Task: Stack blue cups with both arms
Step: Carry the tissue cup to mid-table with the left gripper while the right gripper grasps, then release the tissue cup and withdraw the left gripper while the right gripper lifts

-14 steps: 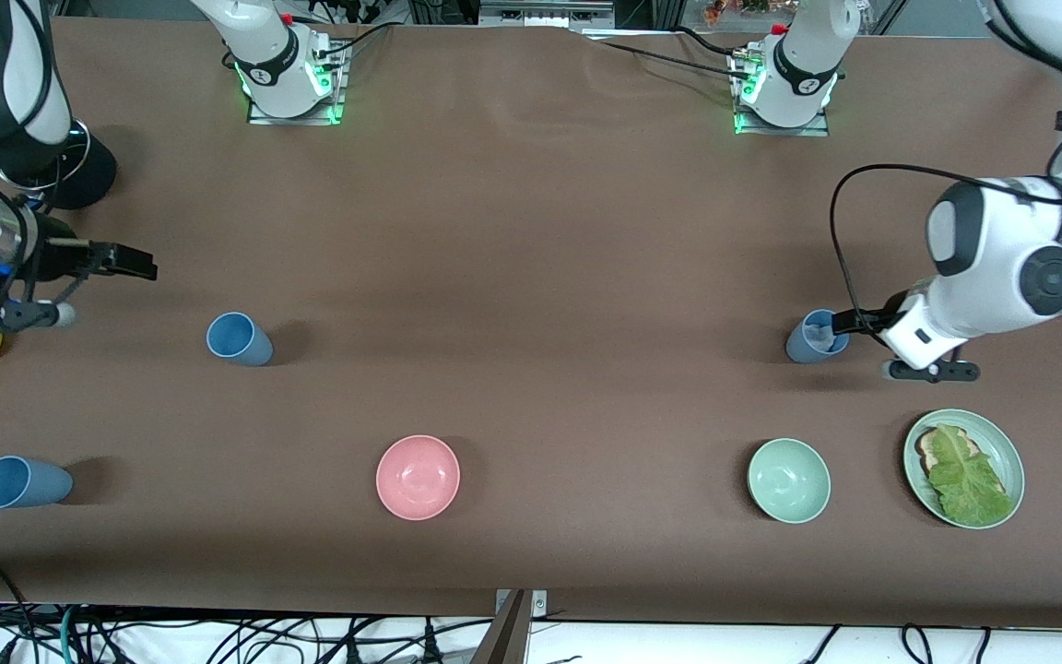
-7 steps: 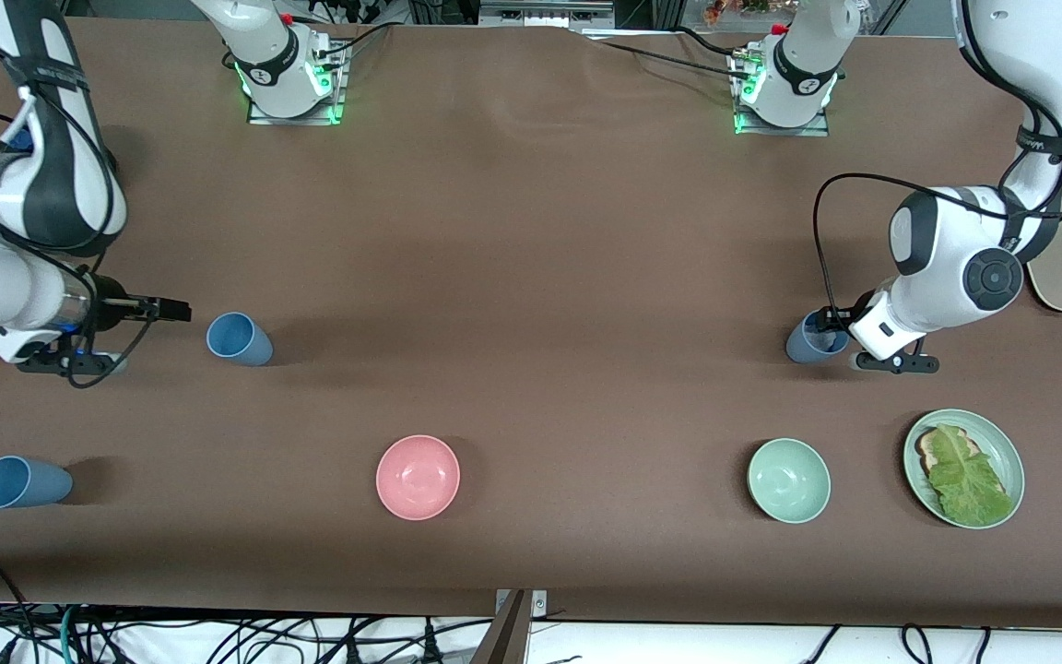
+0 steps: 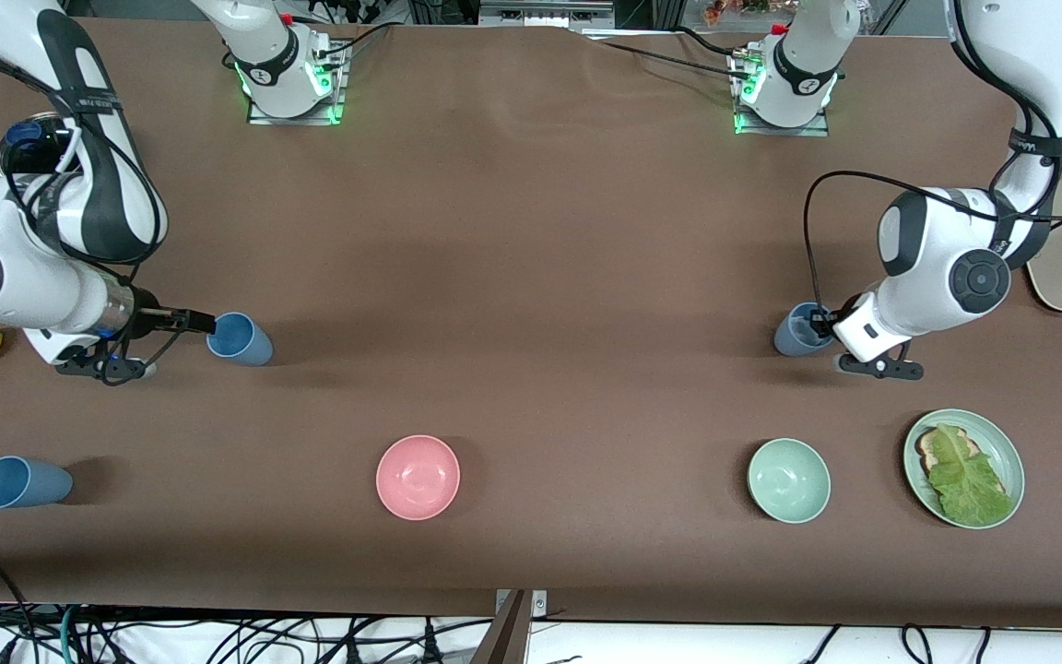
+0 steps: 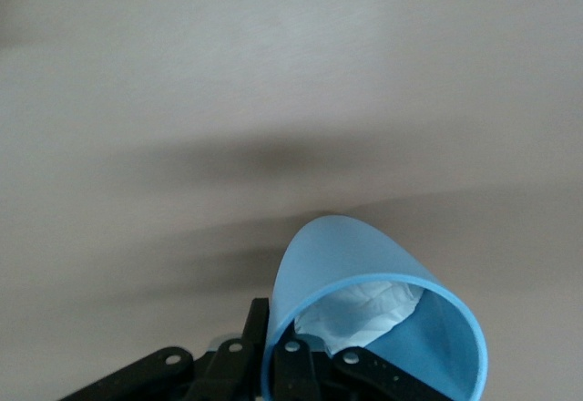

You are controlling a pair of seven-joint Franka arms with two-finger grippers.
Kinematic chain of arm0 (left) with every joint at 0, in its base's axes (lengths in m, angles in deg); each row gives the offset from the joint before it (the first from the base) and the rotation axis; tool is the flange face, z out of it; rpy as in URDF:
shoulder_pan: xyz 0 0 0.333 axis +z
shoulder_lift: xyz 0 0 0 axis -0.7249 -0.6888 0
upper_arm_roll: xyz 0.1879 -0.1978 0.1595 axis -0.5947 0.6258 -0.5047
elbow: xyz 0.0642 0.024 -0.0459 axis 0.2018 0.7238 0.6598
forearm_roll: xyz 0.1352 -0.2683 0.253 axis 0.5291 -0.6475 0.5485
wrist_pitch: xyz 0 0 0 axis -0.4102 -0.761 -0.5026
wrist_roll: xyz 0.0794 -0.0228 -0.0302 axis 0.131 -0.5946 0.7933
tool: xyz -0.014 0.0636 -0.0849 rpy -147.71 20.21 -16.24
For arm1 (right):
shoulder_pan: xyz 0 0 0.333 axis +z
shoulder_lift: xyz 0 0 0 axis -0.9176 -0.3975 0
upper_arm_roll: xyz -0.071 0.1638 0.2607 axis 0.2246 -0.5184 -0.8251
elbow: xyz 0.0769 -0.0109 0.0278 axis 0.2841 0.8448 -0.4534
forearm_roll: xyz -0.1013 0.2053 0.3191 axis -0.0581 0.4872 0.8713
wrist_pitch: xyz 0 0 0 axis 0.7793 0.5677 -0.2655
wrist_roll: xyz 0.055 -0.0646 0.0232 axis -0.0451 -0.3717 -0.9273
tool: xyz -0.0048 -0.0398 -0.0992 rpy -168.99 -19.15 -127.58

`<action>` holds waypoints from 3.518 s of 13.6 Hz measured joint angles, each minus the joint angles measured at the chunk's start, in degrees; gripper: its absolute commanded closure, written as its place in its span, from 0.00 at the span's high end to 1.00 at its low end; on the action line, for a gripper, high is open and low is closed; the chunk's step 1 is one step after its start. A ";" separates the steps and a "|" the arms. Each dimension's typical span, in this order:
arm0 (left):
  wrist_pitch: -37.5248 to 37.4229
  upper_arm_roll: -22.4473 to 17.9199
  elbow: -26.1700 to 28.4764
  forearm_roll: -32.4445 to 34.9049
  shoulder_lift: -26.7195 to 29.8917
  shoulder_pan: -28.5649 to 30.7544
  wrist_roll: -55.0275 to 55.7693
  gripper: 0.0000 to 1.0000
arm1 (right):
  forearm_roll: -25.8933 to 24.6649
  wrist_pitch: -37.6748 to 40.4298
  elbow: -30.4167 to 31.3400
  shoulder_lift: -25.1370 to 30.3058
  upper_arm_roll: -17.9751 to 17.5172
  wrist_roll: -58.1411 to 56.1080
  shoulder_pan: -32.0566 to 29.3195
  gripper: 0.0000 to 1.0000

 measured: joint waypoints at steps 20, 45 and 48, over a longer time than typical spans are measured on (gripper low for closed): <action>-3.94 15.06 -27.21 0.27 -19.84 -18.03 40.18 1.00 | -2.33 3.03 -3.61 -4.94 -0.43 6.11 1.30 0.00; -27.72 -8.32 -21.62 -0.50 16.20 -5.39 -0.15 1.00 | 6.70 15.34 -39.42 -16.28 -1.29 69.65 44.04 0.00; -30.15 -8.76 -19.81 -0.50 19.29 -6.13 -0.17 1.00 | 6.71 11.78 -40.20 -18.18 -1.29 72.19 45.39 0.00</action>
